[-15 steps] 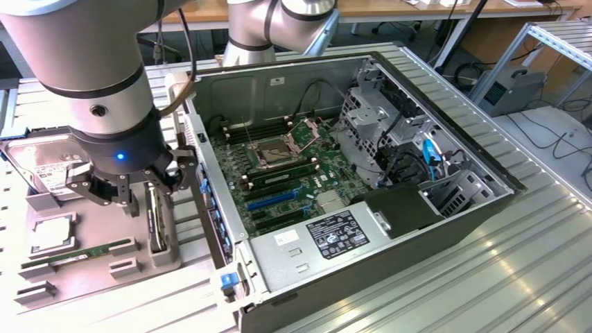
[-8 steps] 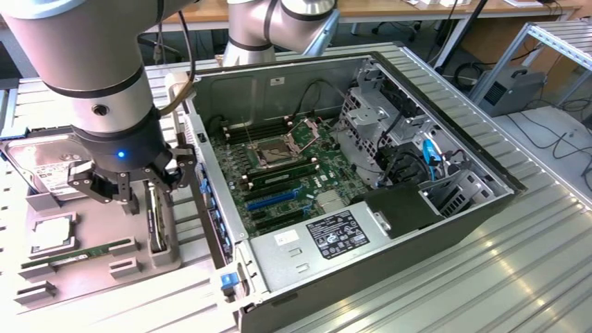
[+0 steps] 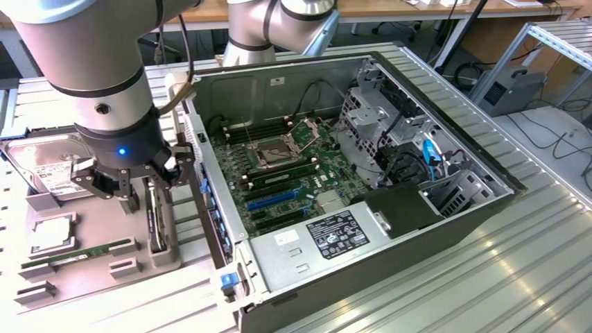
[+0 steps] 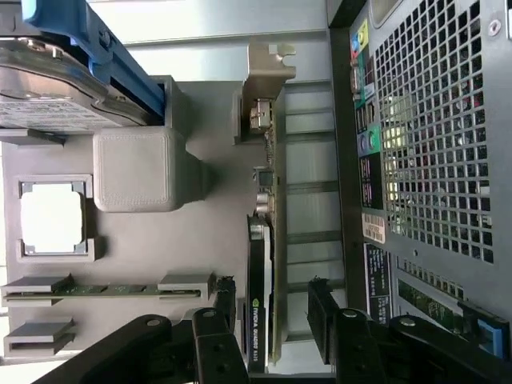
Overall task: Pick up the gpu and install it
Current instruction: 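Pick up the gpu and move the gpu toward the slot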
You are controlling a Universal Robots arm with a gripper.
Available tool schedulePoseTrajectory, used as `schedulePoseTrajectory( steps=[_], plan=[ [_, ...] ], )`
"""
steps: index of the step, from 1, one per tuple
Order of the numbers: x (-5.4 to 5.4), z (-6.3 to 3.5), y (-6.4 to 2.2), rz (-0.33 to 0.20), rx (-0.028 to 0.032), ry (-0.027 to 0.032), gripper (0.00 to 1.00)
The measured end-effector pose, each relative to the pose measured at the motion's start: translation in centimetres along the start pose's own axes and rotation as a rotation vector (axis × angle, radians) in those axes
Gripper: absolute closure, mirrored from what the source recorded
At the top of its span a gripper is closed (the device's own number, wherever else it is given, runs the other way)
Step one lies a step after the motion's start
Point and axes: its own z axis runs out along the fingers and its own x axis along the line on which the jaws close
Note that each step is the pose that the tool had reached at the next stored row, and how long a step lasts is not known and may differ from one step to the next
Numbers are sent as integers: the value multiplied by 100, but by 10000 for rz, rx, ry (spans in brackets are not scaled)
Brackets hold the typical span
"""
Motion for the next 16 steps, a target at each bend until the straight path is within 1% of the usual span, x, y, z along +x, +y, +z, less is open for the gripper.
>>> schedulePoseTrajectory(
  steps=[7, 16],
  plan=[
    [41, 67, 100, 1, 6, 1, 50],
    [53, 163, 143, 3, 7, 0, 50]
  ],
)
